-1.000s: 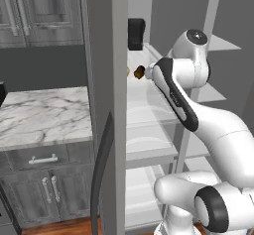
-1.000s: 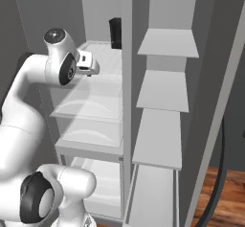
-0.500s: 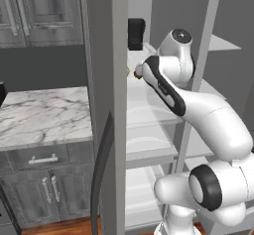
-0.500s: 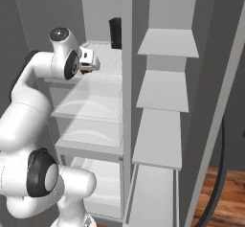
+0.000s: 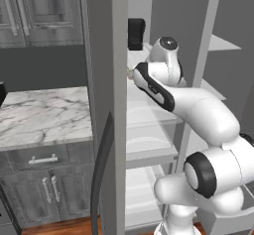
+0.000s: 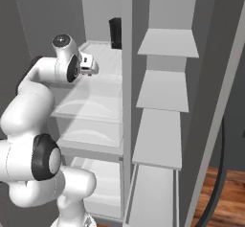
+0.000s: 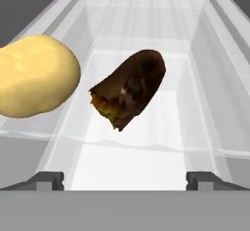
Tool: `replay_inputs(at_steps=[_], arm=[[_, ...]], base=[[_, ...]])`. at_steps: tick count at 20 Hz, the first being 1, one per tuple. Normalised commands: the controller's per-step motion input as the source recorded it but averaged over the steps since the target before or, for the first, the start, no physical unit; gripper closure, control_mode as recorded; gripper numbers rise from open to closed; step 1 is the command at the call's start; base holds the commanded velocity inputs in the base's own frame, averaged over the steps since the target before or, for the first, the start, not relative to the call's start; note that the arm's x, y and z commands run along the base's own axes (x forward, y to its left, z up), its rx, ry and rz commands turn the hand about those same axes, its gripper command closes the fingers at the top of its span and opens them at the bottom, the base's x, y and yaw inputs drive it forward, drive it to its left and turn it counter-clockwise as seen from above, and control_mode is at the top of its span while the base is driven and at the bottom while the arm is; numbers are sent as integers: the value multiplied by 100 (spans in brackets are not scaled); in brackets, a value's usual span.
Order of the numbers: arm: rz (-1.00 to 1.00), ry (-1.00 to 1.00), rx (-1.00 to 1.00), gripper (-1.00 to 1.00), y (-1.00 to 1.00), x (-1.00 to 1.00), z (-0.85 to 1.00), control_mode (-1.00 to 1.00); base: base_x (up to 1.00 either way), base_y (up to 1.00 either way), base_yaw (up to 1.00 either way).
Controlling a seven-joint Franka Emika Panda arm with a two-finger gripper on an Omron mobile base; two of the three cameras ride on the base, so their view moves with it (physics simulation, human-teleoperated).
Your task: Take the sweet potato and potato from the fridge shelf and place them in the freezer drawer to begin freezing them.
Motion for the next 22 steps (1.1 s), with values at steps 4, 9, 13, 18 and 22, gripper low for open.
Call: replay_inputs(at_steps=[4, 9, 13, 18, 22], arm=[[0, 0, 4, -100, 7, 41, -23, -100], [0, 0, 5, -100, 2, 42, -11, -100], [0, 0, 5, -100, 1, 45, -1, -100], [0, 0, 1, -100, 4, 49, 0, -100], [0, 0, 0, -100, 4, 40, -14, -100]], base=[[0, 0, 0], [0, 0, 0], [0, 0, 0], [0, 0, 0], [0, 0, 0]])
